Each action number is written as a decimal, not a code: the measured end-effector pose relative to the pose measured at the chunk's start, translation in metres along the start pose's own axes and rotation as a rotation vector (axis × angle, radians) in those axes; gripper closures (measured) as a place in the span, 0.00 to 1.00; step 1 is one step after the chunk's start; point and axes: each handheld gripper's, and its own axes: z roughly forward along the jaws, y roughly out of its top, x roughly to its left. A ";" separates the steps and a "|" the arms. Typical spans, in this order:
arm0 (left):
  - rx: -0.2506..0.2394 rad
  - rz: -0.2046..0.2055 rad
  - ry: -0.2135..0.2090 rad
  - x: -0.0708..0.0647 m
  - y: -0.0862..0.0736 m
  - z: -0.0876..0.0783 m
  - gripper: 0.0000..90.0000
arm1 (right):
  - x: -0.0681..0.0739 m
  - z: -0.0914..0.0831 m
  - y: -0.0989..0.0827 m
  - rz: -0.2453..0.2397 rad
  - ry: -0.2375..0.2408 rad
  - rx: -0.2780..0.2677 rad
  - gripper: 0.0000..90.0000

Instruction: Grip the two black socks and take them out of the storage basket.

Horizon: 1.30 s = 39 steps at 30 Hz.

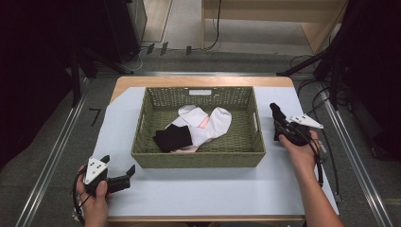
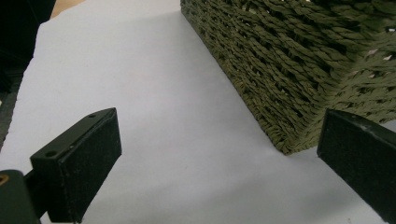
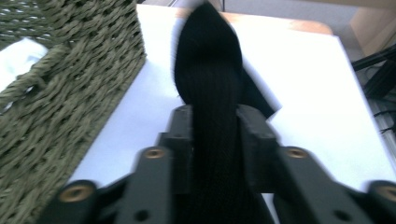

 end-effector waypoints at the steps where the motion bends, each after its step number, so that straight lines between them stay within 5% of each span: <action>1: 0.000 0.000 0.001 0.000 0.000 0.000 0.01 | 0.000 -0.002 0.002 0.014 0.008 -0.018 0.62; 6: 0.000 0.006 0.004 0.000 0.000 0.000 0.01 | 0.003 -0.012 0.012 0.064 0.009 -0.069 0.56; 7: 0.000 0.006 0.004 0.000 0.000 -0.001 0.01 | 0.005 -0.018 0.019 0.032 -0.001 -0.071 0.54; 14: -0.002 0.007 0.004 0.000 0.000 -0.001 0.01 | 0.017 -0.036 0.042 0.008 -0.020 -0.133 0.52; 21: 0.001 0.004 0.001 0.000 0.000 -0.001 0.01 | 0.045 -0.055 0.081 -0.010 0.002 -0.231 0.51; 39: -0.002 -0.002 -0.002 0.000 0.000 -0.001 0.01 | 0.128 -0.029 0.104 -0.078 0.110 -0.247 0.51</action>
